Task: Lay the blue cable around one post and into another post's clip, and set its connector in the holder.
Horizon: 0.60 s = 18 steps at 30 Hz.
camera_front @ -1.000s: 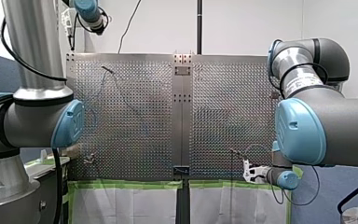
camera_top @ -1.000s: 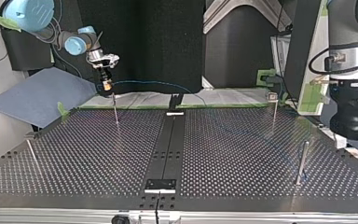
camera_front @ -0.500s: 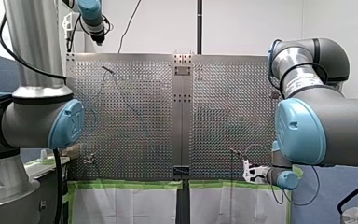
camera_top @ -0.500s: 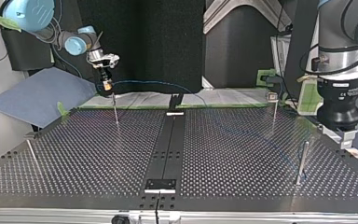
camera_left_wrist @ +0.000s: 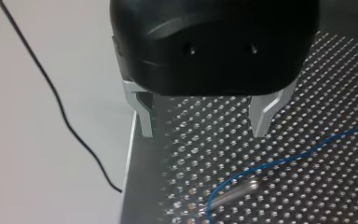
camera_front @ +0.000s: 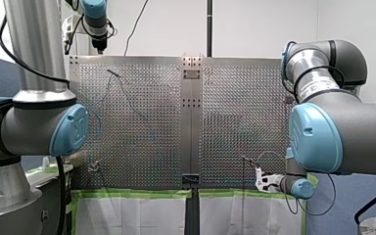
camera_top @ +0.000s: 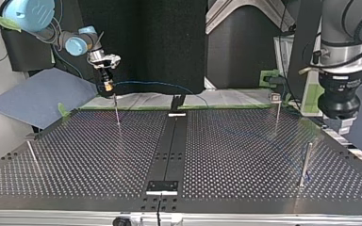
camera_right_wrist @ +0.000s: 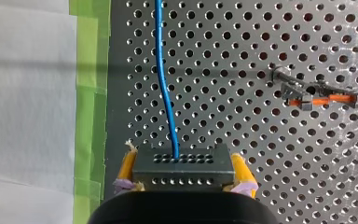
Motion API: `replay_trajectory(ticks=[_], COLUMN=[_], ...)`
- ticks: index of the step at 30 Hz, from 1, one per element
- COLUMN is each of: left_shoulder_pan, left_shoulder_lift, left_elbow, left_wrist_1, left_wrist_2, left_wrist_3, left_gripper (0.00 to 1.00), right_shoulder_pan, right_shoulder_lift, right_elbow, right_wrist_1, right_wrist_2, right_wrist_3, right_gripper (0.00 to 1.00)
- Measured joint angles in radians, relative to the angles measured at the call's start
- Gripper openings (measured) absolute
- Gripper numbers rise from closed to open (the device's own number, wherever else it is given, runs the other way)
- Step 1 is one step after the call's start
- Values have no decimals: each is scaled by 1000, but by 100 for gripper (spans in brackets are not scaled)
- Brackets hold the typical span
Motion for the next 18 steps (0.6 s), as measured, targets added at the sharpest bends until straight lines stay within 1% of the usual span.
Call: replay_trajectory(ticks=[10, 18], left_shoulder_pan=[-2, -4], left_shoulder_lift=[0, -1], left_elbow=[0, -1], left_wrist_1=[-85, -157], left_wrist_2=[-4, -24], left_wrist_3=[-21, -30], left_gripper=[100, 100], right_shoulder_pan=[1, 2], right_shoulder_lift=[1, 1], right_elbow=[0, 0], right_wrist_1=[1, 2], right_wrist_2=[0, 0], right_wrist_3=[0, 0], right_gripper=[0, 0])
